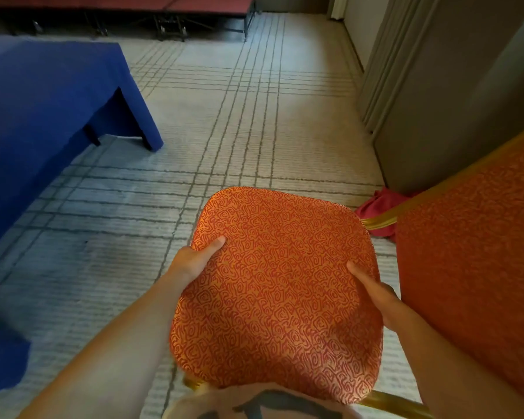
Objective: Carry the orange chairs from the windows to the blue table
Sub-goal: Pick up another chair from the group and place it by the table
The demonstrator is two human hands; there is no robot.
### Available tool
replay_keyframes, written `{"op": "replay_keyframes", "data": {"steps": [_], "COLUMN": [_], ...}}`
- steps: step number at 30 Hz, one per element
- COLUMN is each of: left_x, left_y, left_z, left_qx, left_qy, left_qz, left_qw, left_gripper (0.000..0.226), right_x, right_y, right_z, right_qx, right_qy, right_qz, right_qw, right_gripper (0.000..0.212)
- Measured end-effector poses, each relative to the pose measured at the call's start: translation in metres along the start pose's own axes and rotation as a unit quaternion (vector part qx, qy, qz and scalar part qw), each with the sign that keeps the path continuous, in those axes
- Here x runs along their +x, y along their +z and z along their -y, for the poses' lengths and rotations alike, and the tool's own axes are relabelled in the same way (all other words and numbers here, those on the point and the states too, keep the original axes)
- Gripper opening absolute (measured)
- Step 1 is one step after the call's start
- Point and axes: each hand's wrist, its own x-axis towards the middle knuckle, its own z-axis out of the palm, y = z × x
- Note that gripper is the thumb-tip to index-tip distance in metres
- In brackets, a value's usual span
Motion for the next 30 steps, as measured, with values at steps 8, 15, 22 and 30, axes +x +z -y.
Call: {"op": "replay_keyframes", "data": {"steps": [8,15,22,30], "left_x": [0.177,0.314,0.463,0.621], "left_y": [-0.012,-0.031,-0.003,0.0], "left_z": [-0.147,-0.276,-0.356,-0.484], "left_qx": [0.003,-0.018,-0.035,-0.051], "left_qy": [0.029,0.085,0.07,0.014], "left_qz": [-0.002,-0.024,-0.01,-0.035], "left_qw": [1.0,0.996,0.997,0.998], "left_gripper": [0.096,0.082,0.092,0.078], "right_x": [0.135,0.227,0.368,0.52], "right_y": [0.049,0.089,0.106,0.132], "right_z": [0.161,0.302,0.423,0.602], "right_qx": [0.015,0.043,0.014,-0.026], "right_qy": [-0.024,-0.114,-0.074,-0.04], "right_qz": [-0.01,-0.038,-0.048,-0.04], "right_qw": [1.0,0.992,0.996,0.998], "right_gripper": [0.1,0.083,0.094,0.091]}}
